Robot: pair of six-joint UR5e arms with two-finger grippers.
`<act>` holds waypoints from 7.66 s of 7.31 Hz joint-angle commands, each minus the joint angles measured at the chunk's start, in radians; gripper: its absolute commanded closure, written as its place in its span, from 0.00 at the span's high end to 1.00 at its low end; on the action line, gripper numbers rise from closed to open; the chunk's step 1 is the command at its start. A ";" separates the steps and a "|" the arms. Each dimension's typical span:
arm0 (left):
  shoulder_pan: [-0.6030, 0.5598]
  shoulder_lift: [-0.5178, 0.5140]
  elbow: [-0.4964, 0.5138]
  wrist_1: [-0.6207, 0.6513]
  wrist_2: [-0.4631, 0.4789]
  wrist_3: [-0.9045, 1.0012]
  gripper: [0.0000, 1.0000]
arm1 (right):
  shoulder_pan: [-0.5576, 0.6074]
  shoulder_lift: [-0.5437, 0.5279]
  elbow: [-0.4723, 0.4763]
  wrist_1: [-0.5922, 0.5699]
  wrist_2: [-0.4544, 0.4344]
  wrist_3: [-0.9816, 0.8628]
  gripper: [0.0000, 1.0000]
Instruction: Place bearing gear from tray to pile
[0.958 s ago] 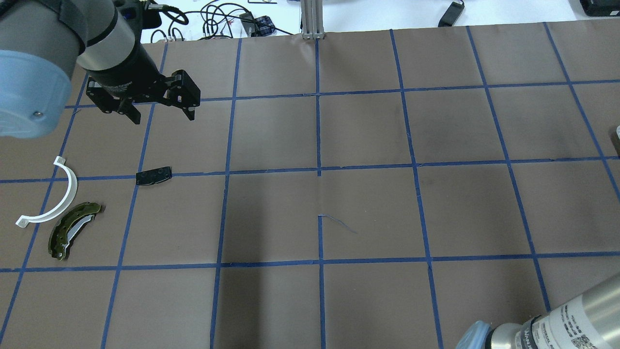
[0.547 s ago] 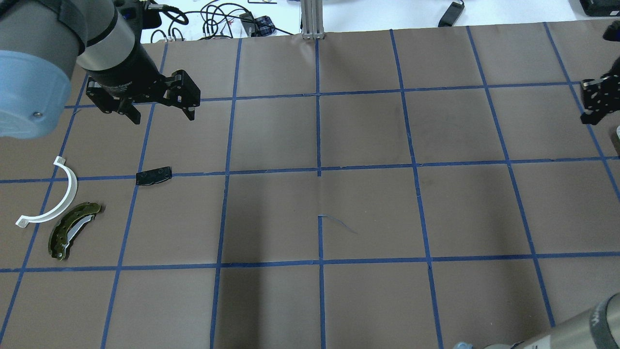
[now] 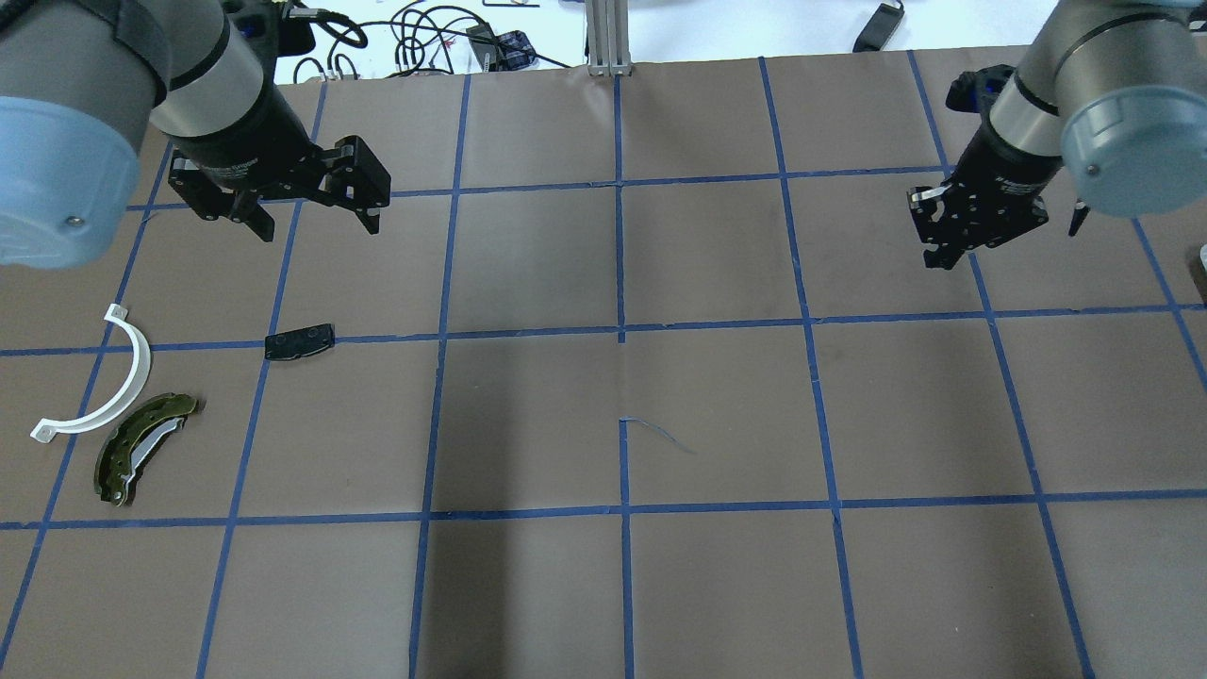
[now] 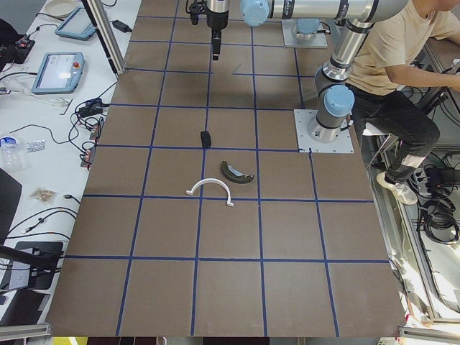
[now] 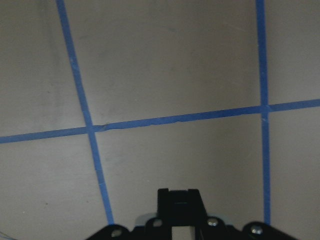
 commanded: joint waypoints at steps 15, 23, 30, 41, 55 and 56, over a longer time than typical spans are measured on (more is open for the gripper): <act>0.000 0.000 0.000 0.002 0.001 0.003 1.00 | 0.591 0.259 0.106 -0.512 0.102 0.576 0.85; -0.162 -0.199 -0.040 0.245 -0.074 -0.092 1.00 | 0.086 -0.053 0.101 -0.211 -0.027 -0.050 1.00; -0.337 -0.382 -0.305 0.664 -0.034 -0.178 1.00 | -0.565 -0.023 0.026 -0.153 -0.074 -0.922 1.00; -0.400 -0.459 -0.299 0.709 -0.034 -0.209 0.00 | -0.796 0.411 -0.197 -0.264 -0.134 -1.154 1.00; 0.437 -0.275 -0.362 0.406 0.023 0.535 0.00 | -0.796 0.450 -0.189 -0.257 -0.235 -1.019 0.50; 0.451 -0.278 -0.405 0.489 0.023 0.642 0.00 | -0.796 0.450 -0.189 -0.257 -0.232 -1.016 0.47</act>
